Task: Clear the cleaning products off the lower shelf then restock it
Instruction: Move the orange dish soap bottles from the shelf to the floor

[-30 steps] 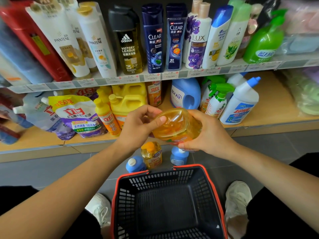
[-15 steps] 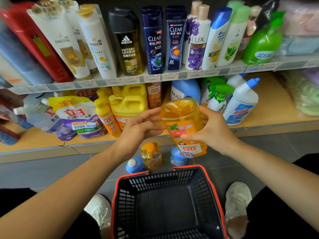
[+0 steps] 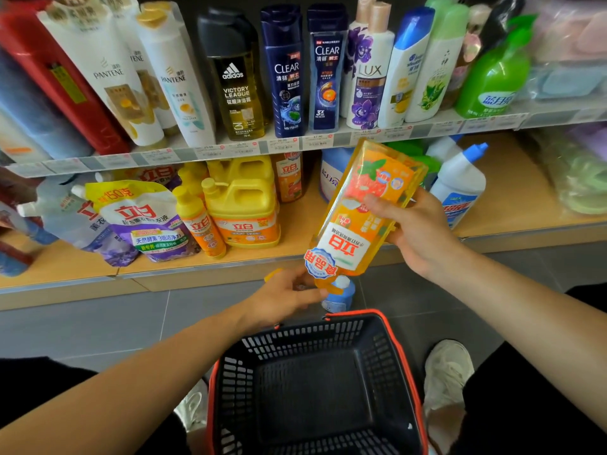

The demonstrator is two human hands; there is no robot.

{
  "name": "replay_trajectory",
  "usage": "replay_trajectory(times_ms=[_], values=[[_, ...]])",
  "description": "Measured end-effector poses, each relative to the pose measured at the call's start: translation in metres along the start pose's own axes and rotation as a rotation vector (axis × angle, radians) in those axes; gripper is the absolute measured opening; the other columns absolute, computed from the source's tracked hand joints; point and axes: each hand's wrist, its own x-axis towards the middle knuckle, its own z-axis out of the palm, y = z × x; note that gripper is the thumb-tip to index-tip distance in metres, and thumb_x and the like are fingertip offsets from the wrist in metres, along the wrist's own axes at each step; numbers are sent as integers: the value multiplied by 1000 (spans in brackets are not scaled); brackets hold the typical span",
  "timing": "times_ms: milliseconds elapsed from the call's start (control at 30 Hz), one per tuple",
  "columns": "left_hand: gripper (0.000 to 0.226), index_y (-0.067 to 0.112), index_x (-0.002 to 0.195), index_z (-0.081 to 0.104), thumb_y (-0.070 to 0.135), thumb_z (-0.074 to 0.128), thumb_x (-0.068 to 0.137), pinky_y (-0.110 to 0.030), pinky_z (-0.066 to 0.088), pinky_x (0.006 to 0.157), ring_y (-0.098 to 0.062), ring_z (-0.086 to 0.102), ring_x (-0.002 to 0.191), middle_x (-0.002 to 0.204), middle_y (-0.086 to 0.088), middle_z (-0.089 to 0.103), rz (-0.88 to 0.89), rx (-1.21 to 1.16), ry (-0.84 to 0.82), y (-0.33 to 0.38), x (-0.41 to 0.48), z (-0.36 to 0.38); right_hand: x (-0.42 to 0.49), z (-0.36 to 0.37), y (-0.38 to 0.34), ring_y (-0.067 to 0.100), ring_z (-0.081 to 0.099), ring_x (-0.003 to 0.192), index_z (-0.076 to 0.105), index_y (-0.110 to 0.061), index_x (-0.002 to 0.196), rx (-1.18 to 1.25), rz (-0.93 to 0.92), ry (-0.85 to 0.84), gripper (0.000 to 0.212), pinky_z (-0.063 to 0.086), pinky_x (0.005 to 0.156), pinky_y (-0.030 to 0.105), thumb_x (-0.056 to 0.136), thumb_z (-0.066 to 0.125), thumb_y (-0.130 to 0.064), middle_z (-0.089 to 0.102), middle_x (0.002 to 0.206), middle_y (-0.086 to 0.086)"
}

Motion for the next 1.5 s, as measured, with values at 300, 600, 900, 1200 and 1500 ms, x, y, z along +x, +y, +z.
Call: replay_trajectory(times_ms=[300,600,900,1200,1500], values=[[38,18,118,66,24,75,81,-24,57,81,-15,72,104,117,-3,75,11,-385,8,1,5,4,7,-7,-9,25,68,116,40,-25,144,71,-18,18,100,58,87,51,60,94,-20,68,127,5],[37,5,111,65,23,71,78,-34,63,70,-17,70,69,86,-7,71,152,-439,240,42,-3,-32,16,-28,-1,24,70,110,51,-22,134,49,58,108,82,58,87,43,61,88,-28,71,123,4],[27,2,112,65,6,73,87,-33,64,63,-22,71,62,93,-17,71,95,-390,356,55,-17,-62,21,-19,46,37,68,108,57,-26,117,1,500,-8,52,57,92,48,73,82,-36,66,120,23],[26,11,103,70,-8,69,86,-29,61,55,-21,73,59,65,-9,71,192,-58,353,72,19,-49,27,-1,75,33,69,111,65,-10,122,-130,578,-159,33,50,104,49,90,71,-14,71,122,14],[25,8,104,71,-6,73,83,-23,56,48,-16,70,50,60,-9,68,117,182,249,59,46,-28,38,-5,84,14,71,91,75,-18,104,-899,150,-245,24,56,86,34,81,82,-21,76,92,0]])
